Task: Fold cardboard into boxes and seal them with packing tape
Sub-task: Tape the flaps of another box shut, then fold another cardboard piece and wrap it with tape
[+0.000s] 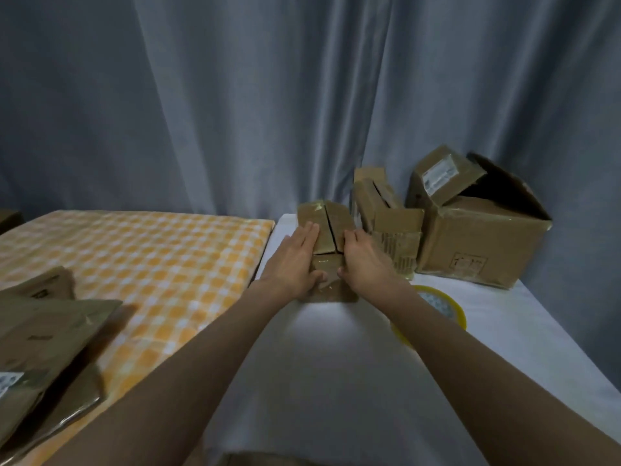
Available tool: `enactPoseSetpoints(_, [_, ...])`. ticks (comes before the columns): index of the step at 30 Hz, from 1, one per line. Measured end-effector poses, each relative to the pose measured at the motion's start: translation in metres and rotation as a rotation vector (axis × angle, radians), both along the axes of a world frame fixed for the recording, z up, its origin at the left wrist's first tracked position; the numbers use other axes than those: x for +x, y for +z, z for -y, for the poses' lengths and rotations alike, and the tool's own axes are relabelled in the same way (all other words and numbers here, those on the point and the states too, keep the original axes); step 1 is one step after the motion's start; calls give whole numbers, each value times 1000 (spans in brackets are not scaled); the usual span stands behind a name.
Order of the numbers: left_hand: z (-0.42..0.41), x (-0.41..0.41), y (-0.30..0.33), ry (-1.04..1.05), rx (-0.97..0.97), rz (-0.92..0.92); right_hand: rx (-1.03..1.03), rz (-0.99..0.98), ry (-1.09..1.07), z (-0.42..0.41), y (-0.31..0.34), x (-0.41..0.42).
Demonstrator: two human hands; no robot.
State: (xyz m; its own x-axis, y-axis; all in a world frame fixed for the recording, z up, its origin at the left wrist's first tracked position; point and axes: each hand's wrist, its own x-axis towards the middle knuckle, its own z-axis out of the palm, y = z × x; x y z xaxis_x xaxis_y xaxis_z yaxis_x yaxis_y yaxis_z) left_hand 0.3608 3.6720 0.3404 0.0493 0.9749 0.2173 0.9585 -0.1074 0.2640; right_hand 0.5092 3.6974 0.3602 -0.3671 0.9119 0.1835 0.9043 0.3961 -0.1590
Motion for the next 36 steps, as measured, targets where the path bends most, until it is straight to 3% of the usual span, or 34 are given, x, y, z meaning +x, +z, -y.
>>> enactPoseSetpoints(7, [-83, 1, -1, -39, -21, -111, 118, 310, -86, -57, 4, -13])
enactPoseSetpoints(12, [-98, 3, 3, 8, -13, -292, 52, 246, -79, -76, 9, -13])
enactPoseSetpoints(15, [-86, 5, 11, 57, -69, -298, -3, 176, -73, -67, 14, -11])
enactPoseSetpoints(24, [36, -46, 55, 188, -40, -304, 123, -40, 17, 25, 47, -28])
enactPoseSetpoints(30, [150, -121, 68, 382, -116, -308, 9, -88, 185, 106, 41, -88])
enactPoseSetpoints(36, [235, -190, 46, 588, -239, -176, -146, -102, 345, 162, 21, -165])
